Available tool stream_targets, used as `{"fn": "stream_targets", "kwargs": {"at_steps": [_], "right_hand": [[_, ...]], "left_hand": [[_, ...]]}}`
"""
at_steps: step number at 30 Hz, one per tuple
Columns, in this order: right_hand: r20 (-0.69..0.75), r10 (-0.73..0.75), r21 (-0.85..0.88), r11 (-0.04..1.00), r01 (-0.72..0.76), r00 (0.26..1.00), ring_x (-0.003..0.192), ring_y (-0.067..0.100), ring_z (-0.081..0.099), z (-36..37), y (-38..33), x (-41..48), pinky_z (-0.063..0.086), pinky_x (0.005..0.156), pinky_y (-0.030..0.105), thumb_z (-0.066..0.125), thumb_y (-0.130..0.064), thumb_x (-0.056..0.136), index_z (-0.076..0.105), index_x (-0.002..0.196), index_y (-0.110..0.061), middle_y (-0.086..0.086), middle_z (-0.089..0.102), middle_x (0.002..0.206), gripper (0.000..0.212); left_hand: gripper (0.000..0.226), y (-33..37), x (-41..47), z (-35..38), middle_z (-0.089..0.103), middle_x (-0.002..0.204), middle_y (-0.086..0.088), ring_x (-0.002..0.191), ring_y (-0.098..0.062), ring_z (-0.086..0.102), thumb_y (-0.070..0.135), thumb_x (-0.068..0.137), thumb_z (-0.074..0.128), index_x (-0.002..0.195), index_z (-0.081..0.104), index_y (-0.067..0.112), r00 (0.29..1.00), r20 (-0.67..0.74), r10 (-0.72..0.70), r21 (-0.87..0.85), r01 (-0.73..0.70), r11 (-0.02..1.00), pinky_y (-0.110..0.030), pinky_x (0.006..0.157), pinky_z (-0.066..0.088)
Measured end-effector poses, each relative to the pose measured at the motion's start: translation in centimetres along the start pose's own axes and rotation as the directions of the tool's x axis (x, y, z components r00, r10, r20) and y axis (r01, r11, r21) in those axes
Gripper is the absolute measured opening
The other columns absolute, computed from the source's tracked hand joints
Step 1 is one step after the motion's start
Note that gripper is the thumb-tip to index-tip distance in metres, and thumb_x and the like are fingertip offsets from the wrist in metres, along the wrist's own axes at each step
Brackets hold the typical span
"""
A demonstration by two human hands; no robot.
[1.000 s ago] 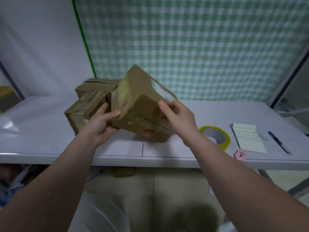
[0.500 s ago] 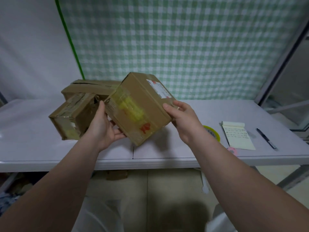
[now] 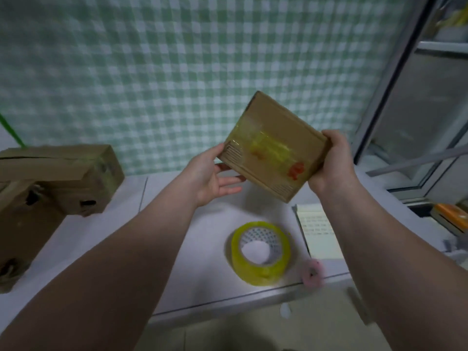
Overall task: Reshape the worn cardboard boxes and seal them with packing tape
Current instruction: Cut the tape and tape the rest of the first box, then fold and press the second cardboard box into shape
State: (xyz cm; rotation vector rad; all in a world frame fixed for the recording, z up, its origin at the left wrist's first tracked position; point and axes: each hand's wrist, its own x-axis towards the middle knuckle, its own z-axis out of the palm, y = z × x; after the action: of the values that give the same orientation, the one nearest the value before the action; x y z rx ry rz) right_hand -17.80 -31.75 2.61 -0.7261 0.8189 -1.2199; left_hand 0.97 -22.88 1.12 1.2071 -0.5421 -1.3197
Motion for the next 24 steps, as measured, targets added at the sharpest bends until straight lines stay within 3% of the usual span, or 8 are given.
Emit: {"fn": "stream_targets", "kwargs": {"at_steps": [4,9,11,13,15,17,20,24], "right_hand": [[-0.232,-0.125,-0.16,0.983,0.089,0.965,0.1,0.028,0.065,-3.2,-2.4,4.8,0.052,0.068,0.038,0.064,-0.043,0.069,0.059,0.112,-0.019,0.009,0.065,0.115,0.05],[-0.343,-0.289,-0.379,0.913,0.15,0.894,0.094,0.019,0.057,-6.2,-4.2,9.6,0.05,0.074,0.038,0.061,-0.048,0.082,0.052,0.102,-0.03,-0.004,0.057,0.105,0.028],[-0.362,-0.447,-0.546,0.813,0.202,0.818,0.093,0.016,0.054,-7.2,-4.6,11.3,0.045,0.076,0.034,0.056,-0.046,0.089,0.051,0.112,-0.025,-0.005,0.057,0.109,0.032],[-0.323,-0.584,-0.723,0.66,0.205,0.745,0.105,0.022,0.053,-8.3,-4.7,12.7,0.043,0.087,0.036,0.051,-0.042,0.093,0.052,0.114,-0.02,0.001,0.056,0.117,0.031],[-0.257,-0.607,-0.838,0.527,0.139,0.752,0.126,0.03,0.041,-9.0,-4.6,13.4,0.032,0.105,0.039,0.044,-0.037,0.097,0.056,0.114,-0.017,0.01,0.044,0.136,0.029],[-0.223,-0.559,-0.9,0.433,0.051,0.799,0.142,0.031,0.018,-9.5,-4.3,13.5,0.017,0.114,0.037,0.038,-0.034,0.1,0.056,0.122,-0.014,0.016,0.019,0.154,0.035],[-0.179,-0.504,-0.963,0.265,-0.047,0.845,0.146,0.033,0.002,-9.3,-3.7,12.9,0.009,0.116,0.04,0.036,-0.037,0.1,0.05,0.134,-0.013,0.018,-0.004,0.159,0.044],[-0.095,-0.48,-0.995,0.07,-0.07,0.872,0.144,0.034,0.007,-7.9,-2.5,11.5,0.015,0.114,0.05,0.041,-0.033,0.094,0.054,0.132,-0.018,0.015,0.013,0.157,0.042]], "left_hand": [[0.021,-1.9,5.3,4.7,0.056,0.097,-0.004,0.086,-0.025,0.059,0.025,0.098,0.045,0.088,0.061,0.014,0.997,-0.002,-0.081,0.078,0.081,0.994,-0.04,0.064,0.052],[0.025,-4.9,9.9,9.8,0.057,0.09,-0.003,0.078,-0.02,0.053,0.022,0.101,0.039,0.104,0.063,0.02,0.993,-0.008,-0.114,0.272,0.112,0.956,-0.035,0.07,0.054],[0.023,-6.0,11.0,11.3,0.059,0.091,-0.003,0.079,-0.02,0.053,0.02,0.1,0.041,0.102,0.064,0.024,0.993,0.011,-0.113,0.333,0.103,0.937,-0.034,0.074,0.051],[0.023,-7.0,12.0,12.6,0.059,0.088,-0.003,0.072,-0.017,0.051,0.018,0.098,0.042,0.109,0.062,0.023,0.992,0.033,-0.119,0.396,0.097,0.913,-0.031,0.069,0.047],[0.024,-7.9,12.7,13.6,0.055,0.069,0.002,0.058,-0.012,0.043,0.017,0.097,0.042,0.107,0.062,0.025,0.987,0.077,-0.14,0.473,0.088,0.877,-0.025,0.059,0.038],[0.02,-8.4,13.0,14.4,0.05,0.057,0.008,0.053,-0.009,0.037,0.021,0.097,0.044,0.098,0.062,0.029,0.983,0.102,-0.153,0.55,0.072,0.832,-0.023,0.055,0.029],[0.021,-8.4,12.8,14.9,0.064,0.081,0.008,0.069,-0.012,0.047,0.038,0.096,0.05,0.111,0.061,0.031,0.983,0.116,-0.142,0.609,0.043,0.792,-0.027,0.066,0.034],[0.024,-6.4,11.0,13.9,0.064,0.116,-0.005,0.086,-0.017,0.05,0.024,0.096,0.046,0.117,0.059,0.029,0.991,0.11,-0.069,0.676,-0.024,0.736,-0.026,0.068,0.034]]}}
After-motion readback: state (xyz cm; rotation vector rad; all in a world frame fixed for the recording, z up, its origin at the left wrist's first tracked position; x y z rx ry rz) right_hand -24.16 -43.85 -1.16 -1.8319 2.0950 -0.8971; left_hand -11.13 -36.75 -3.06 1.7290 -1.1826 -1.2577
